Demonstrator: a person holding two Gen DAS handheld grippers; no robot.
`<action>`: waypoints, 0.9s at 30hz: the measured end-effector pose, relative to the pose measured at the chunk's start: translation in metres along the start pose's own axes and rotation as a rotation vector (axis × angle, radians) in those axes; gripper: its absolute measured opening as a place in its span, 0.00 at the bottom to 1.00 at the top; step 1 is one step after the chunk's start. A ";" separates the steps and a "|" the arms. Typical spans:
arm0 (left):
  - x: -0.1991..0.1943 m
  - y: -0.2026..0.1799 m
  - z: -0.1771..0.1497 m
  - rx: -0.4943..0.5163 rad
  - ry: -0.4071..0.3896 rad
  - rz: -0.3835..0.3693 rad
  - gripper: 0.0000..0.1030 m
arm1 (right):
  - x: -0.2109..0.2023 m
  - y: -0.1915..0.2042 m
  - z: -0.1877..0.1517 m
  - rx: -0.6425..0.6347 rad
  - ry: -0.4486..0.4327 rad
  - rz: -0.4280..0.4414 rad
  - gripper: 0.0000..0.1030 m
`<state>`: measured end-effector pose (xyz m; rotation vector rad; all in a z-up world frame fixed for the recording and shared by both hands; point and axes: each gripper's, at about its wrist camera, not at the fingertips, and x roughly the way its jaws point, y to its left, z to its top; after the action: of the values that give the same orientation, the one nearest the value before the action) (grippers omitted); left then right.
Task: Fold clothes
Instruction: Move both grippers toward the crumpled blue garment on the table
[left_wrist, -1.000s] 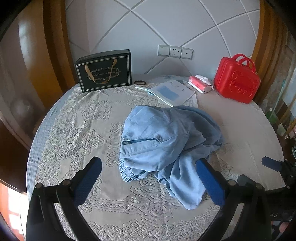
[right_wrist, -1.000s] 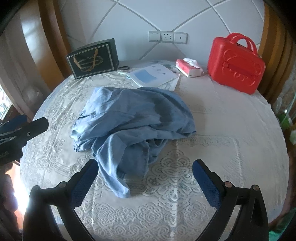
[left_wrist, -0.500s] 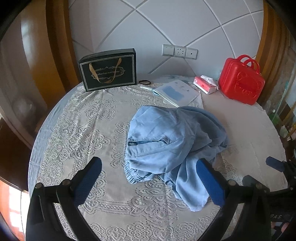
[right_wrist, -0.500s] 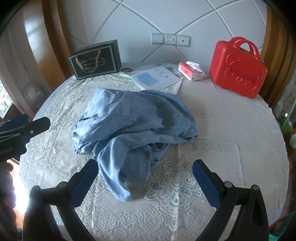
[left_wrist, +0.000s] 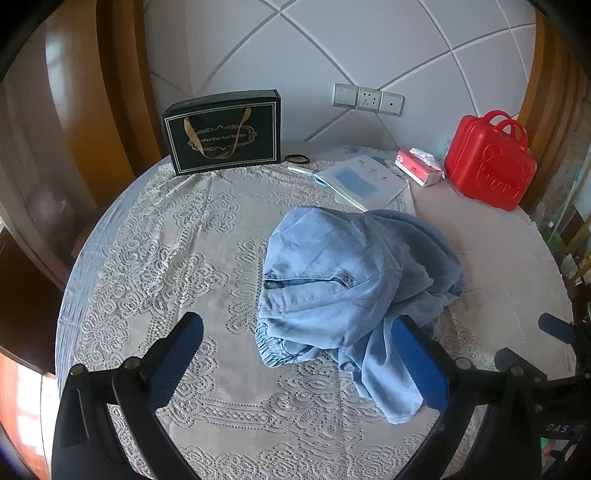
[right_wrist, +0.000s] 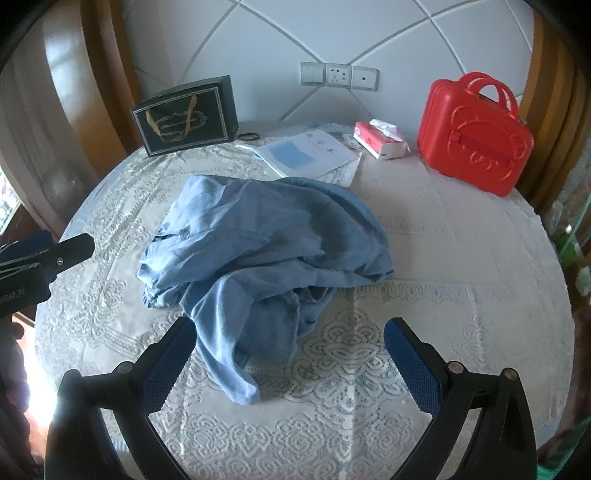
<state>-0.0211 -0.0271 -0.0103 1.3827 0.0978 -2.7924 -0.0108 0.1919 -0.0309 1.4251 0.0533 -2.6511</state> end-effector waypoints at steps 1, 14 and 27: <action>0.001 0.000 0.000 0.000 0.002 -0.002 1.00 | 0.001 0.000 0.000 -0.001 0.002 -0.001 1.00; 0.015 0.005 0.003 0.003 0.027 -0.006 1.00 | 0.011 0.005 0.004 -0.014 0.018 0.014 1.00; 0.055 0.026 -0.010 0.014 0.074 0.028 1.00 | 0.026 0.005 0.002 -0.008 0.046 0.035 1.00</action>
<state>-0.0453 -0.0518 -0.0618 1.4782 0.0596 -2.7249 -0.0264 0.1837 -0.0515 1.4713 0.0425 -2.5870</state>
